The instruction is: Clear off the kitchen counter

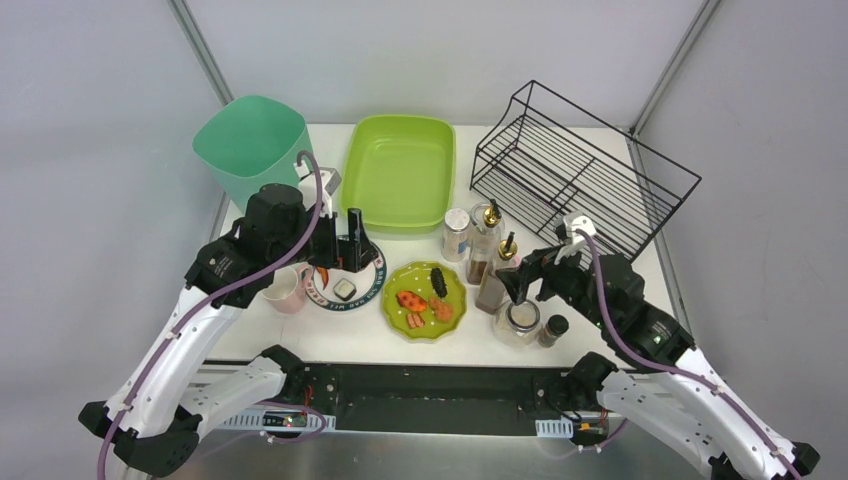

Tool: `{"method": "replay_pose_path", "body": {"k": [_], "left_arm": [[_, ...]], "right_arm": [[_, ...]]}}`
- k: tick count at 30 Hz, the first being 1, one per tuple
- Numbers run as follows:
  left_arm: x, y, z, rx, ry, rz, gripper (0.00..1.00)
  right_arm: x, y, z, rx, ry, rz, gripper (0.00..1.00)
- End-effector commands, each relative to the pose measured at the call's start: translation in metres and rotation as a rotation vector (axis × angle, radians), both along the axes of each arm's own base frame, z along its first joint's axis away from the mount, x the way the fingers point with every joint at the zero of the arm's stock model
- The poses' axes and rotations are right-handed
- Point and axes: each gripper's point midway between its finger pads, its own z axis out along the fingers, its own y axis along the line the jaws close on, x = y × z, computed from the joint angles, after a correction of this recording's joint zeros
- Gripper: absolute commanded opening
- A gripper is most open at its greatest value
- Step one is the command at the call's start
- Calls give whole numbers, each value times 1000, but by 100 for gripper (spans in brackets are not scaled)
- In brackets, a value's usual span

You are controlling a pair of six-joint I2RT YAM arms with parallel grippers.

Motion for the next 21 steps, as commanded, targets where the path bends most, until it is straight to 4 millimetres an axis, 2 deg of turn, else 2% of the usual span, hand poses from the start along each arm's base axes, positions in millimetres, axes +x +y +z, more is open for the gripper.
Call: {"method": "replay_pose_path", "body": {"k": [1,5,8,10,16,21], "left_arm": [[3,-6,7,-28,-46,-38,100],[2,-6,7,-33,-63,-40,100],[1,-6,7,-39,-71,-43,100],[0,-4,7,-39,-82,-42,100],[1,0,4,-28,-98,-27,100],[1,1,4,-30,-106,-24,100]], "right_arm": [[15,10,22,46,-136,-5,95],[25,20,19,45,-145,-13,92],[33,20,21,51,-190,-56,85],[33,23,26,81,-233,-54,84],[32,33,9,46,-215,-35,78],[30,36,11,55,-272,-43,71]]}}
